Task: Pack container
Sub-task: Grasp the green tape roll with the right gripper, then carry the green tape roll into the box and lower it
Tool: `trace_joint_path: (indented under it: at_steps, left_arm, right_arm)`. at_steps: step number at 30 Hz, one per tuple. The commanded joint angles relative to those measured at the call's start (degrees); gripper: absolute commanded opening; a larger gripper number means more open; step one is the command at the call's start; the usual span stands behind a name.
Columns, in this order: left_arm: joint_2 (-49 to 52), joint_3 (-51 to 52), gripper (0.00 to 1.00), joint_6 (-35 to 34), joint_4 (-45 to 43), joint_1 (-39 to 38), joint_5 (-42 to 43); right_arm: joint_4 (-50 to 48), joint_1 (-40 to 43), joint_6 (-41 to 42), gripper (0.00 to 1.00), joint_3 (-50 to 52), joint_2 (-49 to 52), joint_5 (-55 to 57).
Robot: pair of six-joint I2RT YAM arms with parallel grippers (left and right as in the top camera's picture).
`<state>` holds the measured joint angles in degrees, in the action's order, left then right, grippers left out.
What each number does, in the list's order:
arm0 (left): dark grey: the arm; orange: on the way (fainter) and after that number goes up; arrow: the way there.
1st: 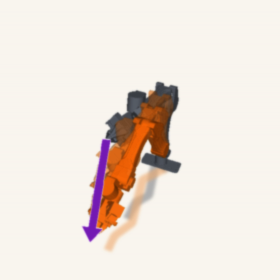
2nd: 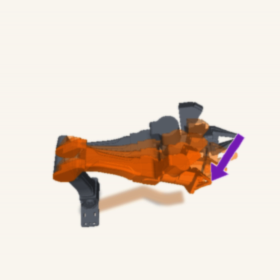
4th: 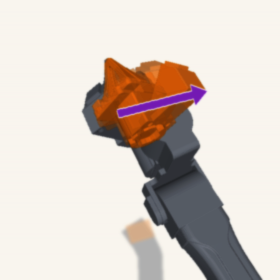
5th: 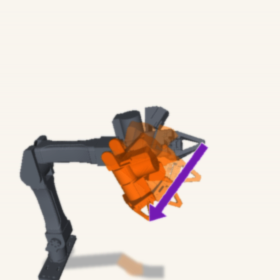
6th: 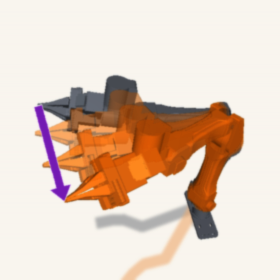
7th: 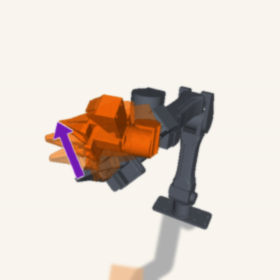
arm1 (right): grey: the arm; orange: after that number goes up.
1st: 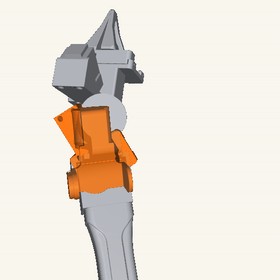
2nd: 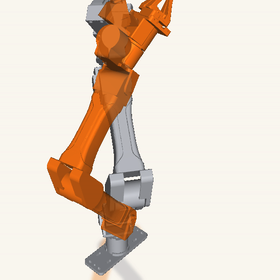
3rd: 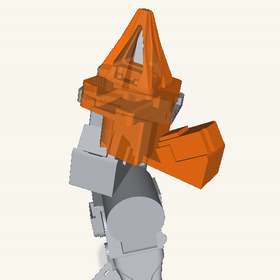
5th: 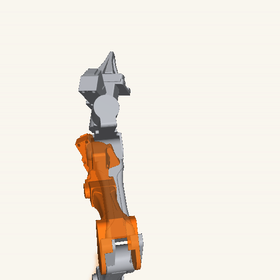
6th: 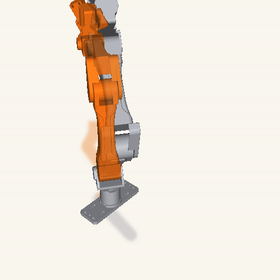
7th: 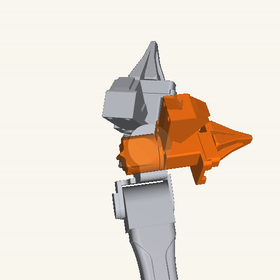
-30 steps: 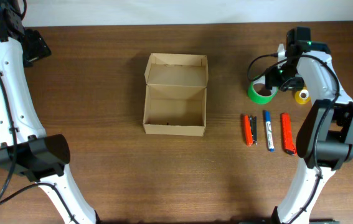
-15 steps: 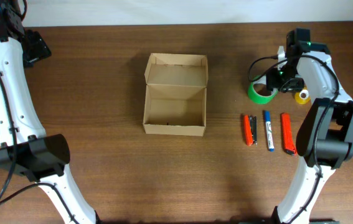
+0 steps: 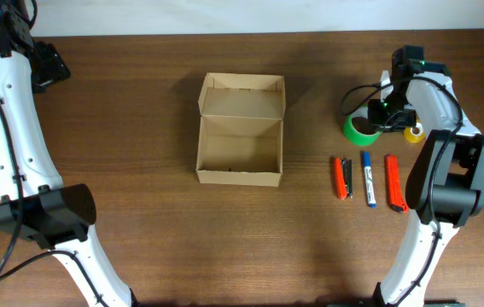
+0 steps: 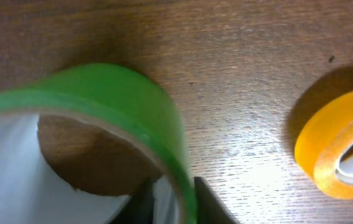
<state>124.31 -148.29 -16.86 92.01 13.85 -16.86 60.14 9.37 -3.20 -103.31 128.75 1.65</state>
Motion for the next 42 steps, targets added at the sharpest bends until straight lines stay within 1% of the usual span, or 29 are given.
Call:
trace_joint_path:
  at_steps: [1, 4, 8, 9, 10, 13, 16, 22, 26, 30, 37, 42]
  left_arm:
    - [1.0, 0.2, 0.86, 0.2, 0.2, 0.2, 0.2]
    - [1.0, 0.2, 0.86, 0.2, 0.2, 0.2, 0.2]
    - [1.0, 0.2, 0.87, 0.2, 0.2, 0.2, 0.2]
    - [1.0, 0.2, 0.98, 0.2, 0.2, 0.2, 0.2]
    - [1.0, 0.2, 1.0, 0.2, 0.2, 0.2, 0.2]
    - [1.0, 0.2, 0.99, 0.2, 0.2, 0.2, 0.2]
    - [1.0, 0.2, 1.0, 0.3, 0.2, 0.2, 0.2]
    - [1.0, 0.2, 1.0, 0.2, 0.2, 0.2, 0.2]
    - [1.0, 0.2, 1.0, 0.2, 0.2, 0.2, 0.2]
    - [1.0, 0.2, 1.0, 0.2, 0.2, 0.2, 0.2]
    - [1.0, 0.2, 1.0, 0.3, 0.2, 0.2, 0.2]
    - [1.0, 0.2, 1.0, 0.2, 0.2, 0.2, 0.2]
  right_arm:
    - [0.3, 0.4, -0.2, 0.13, -1.1, 0.2, 0.6]
    - [0.5, 0.4, -0.2, 0.04, -1.1, 0.2, 0.6]
    - [2.1, 0.3, -0.2, 0.04, -1.2, 0.2, 0.4]
    - [2.6, 0.3, -0.2, 0.03, -1.2, 0.1, 0.3]
    - [3.1, 0.3, -0.2, 0.04, -1.2, -0.3, 0.3]
    - [3.7, 0.3, 0.3, 0.04, -2.0, -2.4, 0.1]
    - [6.6, 0.3, 0.7, 0.04, -5.9, -4.3, 0.1]
    - [13.8, -1.3, 0.9, 0.04, -19.2, -5.2, -0.1]
    - [17.2, -4.8, 0.9, 0.04, -26.3, -5.2, -0.1]
    - [19.6, -9.7, 0.8, 0.04, -30.2, -5.2, -1.6]
    - [20.5, -20.8, 0.6, 0.04, -30.9, -5.3, -1.6]
    - [20.7, -27.2, 0.6, 0.04, -30.9, -5.3, -1.6]
